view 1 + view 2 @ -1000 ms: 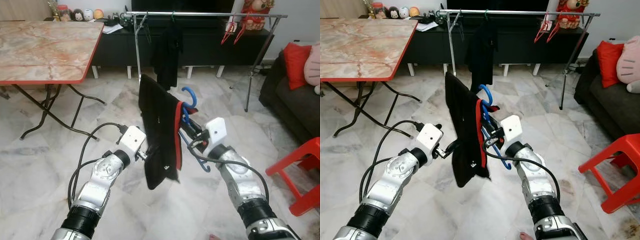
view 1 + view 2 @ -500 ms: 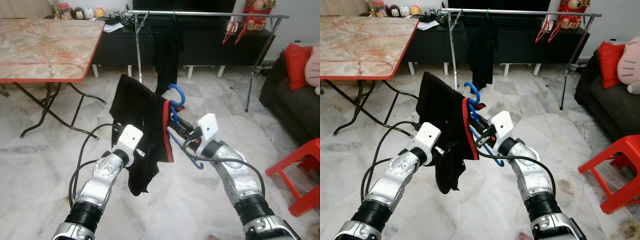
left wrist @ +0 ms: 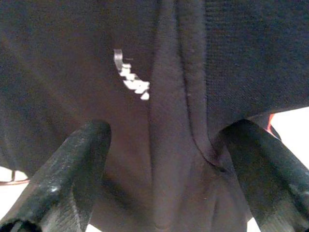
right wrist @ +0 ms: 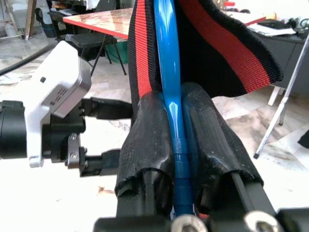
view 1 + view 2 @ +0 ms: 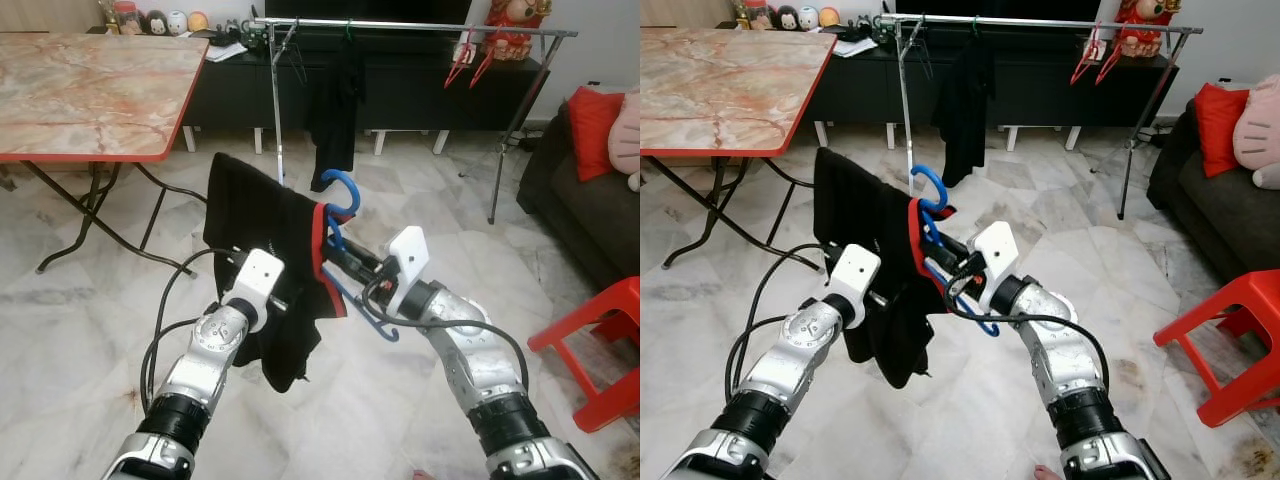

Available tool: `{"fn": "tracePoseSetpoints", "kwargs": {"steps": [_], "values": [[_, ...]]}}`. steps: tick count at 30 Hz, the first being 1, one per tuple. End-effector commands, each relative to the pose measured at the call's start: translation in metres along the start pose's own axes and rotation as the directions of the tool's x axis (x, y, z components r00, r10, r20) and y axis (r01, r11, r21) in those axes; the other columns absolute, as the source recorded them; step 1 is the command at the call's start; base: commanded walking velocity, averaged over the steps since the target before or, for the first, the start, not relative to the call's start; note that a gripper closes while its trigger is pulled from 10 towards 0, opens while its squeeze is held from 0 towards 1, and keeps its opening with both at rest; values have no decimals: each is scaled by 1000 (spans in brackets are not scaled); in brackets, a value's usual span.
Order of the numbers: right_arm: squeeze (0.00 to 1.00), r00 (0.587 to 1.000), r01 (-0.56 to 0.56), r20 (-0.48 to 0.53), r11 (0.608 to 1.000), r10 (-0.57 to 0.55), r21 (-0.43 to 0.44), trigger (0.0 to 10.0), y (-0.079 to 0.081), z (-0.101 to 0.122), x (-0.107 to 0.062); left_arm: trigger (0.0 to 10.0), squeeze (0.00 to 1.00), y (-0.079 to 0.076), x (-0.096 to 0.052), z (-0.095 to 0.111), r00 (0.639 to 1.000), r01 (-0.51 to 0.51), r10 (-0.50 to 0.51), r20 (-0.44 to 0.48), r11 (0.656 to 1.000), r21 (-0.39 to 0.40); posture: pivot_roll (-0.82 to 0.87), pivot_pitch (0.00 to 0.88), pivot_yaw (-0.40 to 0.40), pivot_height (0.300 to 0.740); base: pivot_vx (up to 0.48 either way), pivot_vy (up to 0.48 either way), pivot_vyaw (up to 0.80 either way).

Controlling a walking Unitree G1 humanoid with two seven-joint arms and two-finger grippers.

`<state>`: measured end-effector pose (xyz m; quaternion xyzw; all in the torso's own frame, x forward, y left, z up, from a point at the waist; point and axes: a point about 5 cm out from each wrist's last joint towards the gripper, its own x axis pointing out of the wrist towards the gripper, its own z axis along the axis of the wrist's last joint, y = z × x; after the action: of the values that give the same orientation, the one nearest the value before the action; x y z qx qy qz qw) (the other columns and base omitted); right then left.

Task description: Hang hanger

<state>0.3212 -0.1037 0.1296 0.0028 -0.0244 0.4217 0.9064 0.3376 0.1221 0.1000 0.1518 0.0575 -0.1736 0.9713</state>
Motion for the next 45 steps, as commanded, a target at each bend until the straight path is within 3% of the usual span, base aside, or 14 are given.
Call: {"fn": "tracePoseSetpoints", "kwargs": {"steps": [1, 15, 30, 45], "values": [[0, 998, -12, 65, 1000, 14, -18, 0, 0, 15, 0, 0, 0, 3, 2, 1, 1000, -31, 31, -2, 999, 14, -28, 0, -102, 740, 0, 0, 0], [0, 997, -28, 67, 999, 29, -15, 0, 0, 17, -3, 0, 0, 5, 4, 0, 998, -56, 56, 0, 998, 8, -31, 0, -109, 740, 0, 0, 0], [0, 999, -31, 12, 999, 31, -27, 0, 1, 5, -7, 0, 0, 3, 4, -1, 999, -47, 47, 12, 999, -4, -26, 0, -109, 740, 0, 0, 0], [0, 997, 25, -77, 999, -29, -40, 0, -11, -11, -19, 0, 0, 1, 4, -1, 999, -35, 35, 14, 999, -11, -23, 0, -110, 740, 0, 0, 0]]}}
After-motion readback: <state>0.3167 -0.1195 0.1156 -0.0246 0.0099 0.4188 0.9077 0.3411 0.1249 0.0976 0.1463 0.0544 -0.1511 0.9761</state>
